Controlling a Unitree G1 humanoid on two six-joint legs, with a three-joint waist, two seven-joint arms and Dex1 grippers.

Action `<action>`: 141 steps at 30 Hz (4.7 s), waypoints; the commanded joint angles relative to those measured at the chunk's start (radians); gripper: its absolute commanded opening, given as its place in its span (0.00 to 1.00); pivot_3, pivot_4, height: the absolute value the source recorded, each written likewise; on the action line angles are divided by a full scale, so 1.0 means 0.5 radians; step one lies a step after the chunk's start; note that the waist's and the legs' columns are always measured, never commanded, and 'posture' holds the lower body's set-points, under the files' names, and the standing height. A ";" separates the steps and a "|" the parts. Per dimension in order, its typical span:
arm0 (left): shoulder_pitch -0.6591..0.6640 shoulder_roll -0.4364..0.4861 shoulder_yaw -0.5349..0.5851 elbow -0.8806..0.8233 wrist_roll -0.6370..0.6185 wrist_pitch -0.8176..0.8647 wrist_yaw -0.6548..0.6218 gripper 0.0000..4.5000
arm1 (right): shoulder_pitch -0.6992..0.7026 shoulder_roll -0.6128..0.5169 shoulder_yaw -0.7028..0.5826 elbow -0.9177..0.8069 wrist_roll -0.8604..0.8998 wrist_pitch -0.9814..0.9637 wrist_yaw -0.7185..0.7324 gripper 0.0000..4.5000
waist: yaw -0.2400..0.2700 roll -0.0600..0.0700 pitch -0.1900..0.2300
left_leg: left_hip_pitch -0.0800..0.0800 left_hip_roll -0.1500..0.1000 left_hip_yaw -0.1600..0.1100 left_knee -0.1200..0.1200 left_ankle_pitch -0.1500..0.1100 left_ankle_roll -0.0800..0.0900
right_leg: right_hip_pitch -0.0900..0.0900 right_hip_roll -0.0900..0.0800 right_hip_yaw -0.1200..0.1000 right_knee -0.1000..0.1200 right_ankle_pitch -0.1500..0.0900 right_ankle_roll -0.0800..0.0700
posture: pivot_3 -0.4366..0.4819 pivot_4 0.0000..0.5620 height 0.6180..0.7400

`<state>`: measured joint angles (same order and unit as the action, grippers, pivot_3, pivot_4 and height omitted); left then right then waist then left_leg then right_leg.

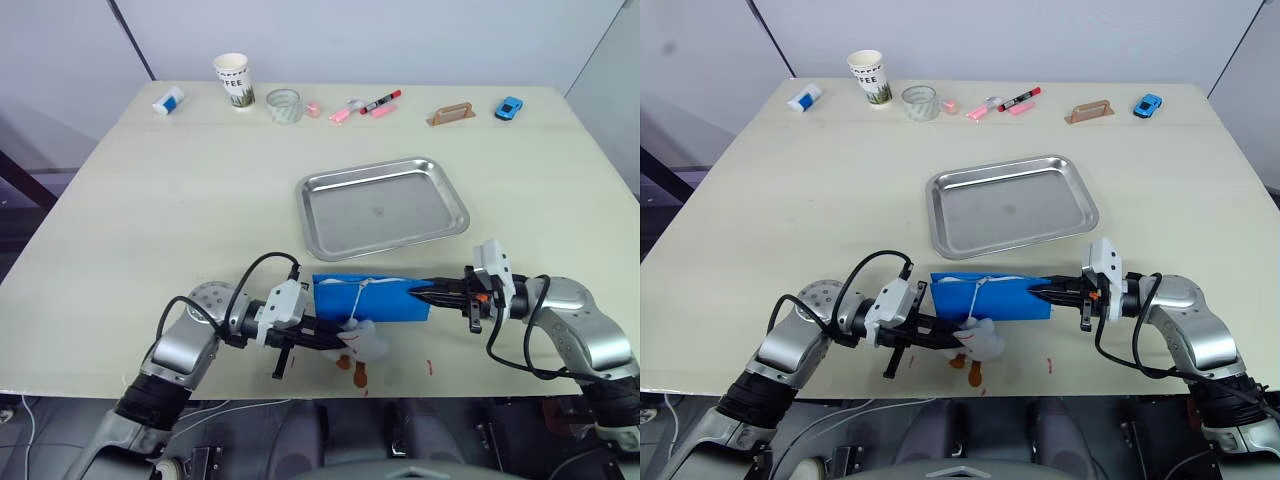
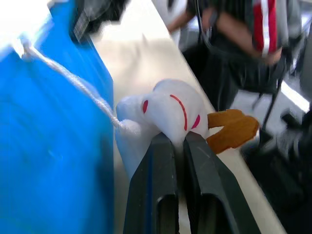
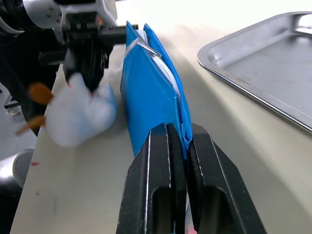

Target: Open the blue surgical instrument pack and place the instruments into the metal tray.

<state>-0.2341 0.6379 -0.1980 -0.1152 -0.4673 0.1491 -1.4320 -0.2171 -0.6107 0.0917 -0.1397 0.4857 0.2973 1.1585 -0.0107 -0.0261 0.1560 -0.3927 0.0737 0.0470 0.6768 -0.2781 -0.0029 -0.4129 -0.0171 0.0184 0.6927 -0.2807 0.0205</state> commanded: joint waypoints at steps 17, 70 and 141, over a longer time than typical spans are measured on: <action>-0.041 0.442 0.707 -0.069 -0.543 0.565 0.028 0.01 | 0.095 0.008 -0.190 0.002 0.086 -0.324 0.125 0.00 | -0.001 0.001 0.001 | 0.000 0.000 0.001 0.000 0.000 0.000 | 0.000 0.000 0.000 -0.001 0.000 0.000 | 0.48 0.27 0.88; 0.456 0.504 0.776 0.068 -0.400 0.495 -0.073 0.01 | -0.050 0.073 -0.115 -0.136 0.097 -0.282 0.166 0.00 | 0.000 0.003 0.003 | 0.000 0.000 0.001 0.000 0.000 0.000 | -0.001 -0.001 -0.001 0.000 0.000 0.000 | 0.48 0.27 0.88; -0.244 0.167 0.389 0.409 -0.186 0.288 -0.275 0.01 | 0.053 0.144 0.069 -0.156 -0.047 -0.339 0.096 0.00 | 0.001 0.003 0.002 | -0.004 0.000 0.000 0.004 0.000 0.000 | -0.003 0.000 -0.002 0.001 0.000 0.000 | 0.48 0.27 0.88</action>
<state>-0.3509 0.7162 -0.0117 0.1272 -0.5379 0.2867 -1.5531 -0.1820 -0.5420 0.1391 -0.1944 0.4481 0.1483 1.2056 -0.0105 -0.0245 0.1573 -0.3948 0.0737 0.0467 0.6787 -0.2781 -0.0029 -0.4146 -0.0171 0.0175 0.6934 -0.2807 0.0205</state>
